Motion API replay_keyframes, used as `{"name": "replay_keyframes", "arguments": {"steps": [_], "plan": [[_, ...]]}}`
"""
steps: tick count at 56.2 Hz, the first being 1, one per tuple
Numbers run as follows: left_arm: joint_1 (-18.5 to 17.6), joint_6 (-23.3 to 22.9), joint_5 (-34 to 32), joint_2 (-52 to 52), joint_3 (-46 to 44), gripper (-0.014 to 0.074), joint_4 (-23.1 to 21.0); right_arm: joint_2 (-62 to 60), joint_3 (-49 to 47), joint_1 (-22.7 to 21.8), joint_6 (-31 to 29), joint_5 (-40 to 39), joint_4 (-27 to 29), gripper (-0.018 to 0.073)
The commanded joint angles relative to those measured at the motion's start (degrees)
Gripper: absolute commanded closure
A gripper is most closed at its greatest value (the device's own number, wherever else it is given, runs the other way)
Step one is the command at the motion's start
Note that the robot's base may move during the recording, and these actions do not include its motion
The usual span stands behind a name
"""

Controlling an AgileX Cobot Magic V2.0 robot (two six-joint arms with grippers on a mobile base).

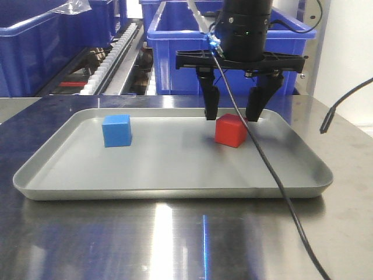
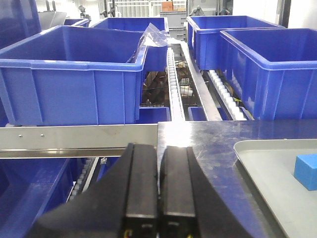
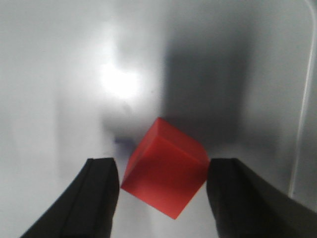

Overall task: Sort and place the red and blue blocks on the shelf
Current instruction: 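Lower the right gripper over the red cube and close on it, then lift the red cube up and away from the tray with the right gripper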

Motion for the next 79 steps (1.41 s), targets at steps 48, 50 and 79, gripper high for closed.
{"name": "replay_keyframes", "arguments": {"steps": [48, 50, 79], "plan": [[0.05, 0.07, -5.06, -1.00, 1.62, 0.0517, -0.51, -0.44, -1.82, -0.20, 13.07, 1.25, -0.14, 0.0060], [0.05, 0.07, -5.06, -1.00, 1.62, 0.0517, -0.51, -0.44, -1.82, -0.20, 13.07, 1.25, -0.14, 0.0060], [0.05, 0.07, -5.06, -1.00, 1.62, 0.0517, -0.51, -1.26, -1.82, -0.20, 9.97, 0.43, -0.14, 0.0260]]}}
